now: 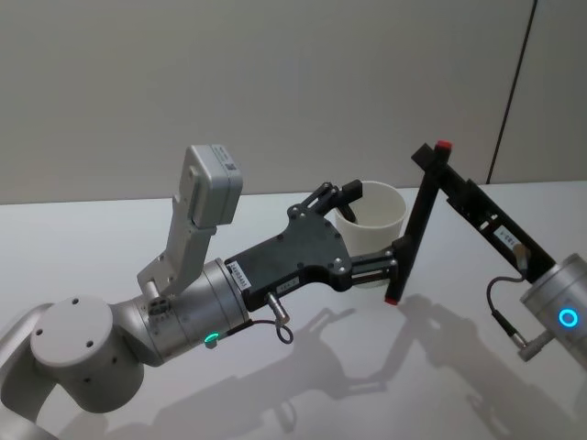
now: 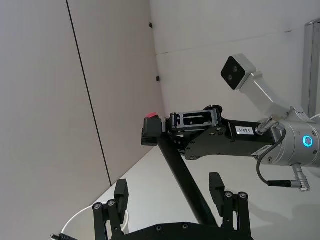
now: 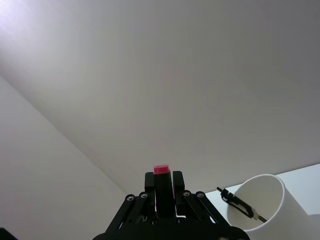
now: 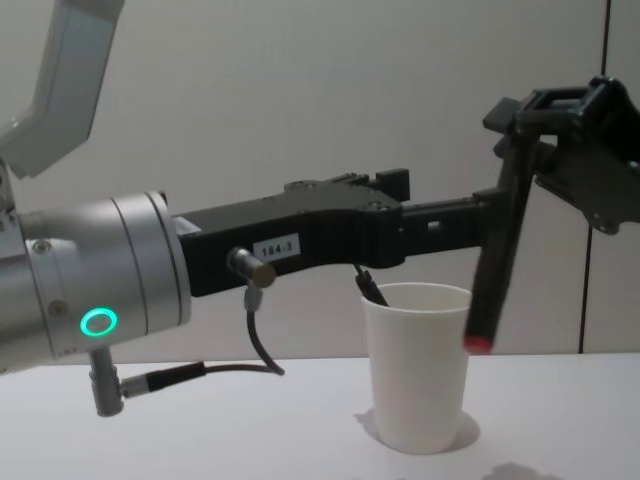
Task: Place the pen into the pen holder.
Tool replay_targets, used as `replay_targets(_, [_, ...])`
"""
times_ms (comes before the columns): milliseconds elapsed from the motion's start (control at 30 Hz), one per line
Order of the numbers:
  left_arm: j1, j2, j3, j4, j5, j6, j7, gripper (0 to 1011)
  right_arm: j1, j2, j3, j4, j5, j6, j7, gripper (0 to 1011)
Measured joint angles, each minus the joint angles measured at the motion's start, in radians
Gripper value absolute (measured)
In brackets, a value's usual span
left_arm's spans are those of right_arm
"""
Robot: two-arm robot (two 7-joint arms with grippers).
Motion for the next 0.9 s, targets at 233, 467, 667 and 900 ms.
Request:
replay_targets(233, [0.0, 0.0, 0.0, 0.0, 0.0, 0.0, 0.0, 1001, -0.006, -0.003, 0.003, -0.005, 0.033, -0.021, -0.033, 208])
replay_targets(467, [0.0, 0.0, 0.0, 0.0, 0.0, 0.0, 0.0, 1001, -0.005, -0.009, 0.007, -0.01, 0.063, -0.053, -0.069, 208])
replay_targets(667, [0.0, 0.0, 0.0, 0.0, 0.0, 0.0, 0.0, 1001, 0.001, -0.015, 0.008, -0.011, 0.073, -0.074, -0.089, 208])
replay_targets(900, [0.0, 0.0, 0.0, 0.0, 0.0, 0.0, 0.0, 1001, 0.011, -0.024, 0.008, -0.012, 0.076, -0.105, -0.11, 208])
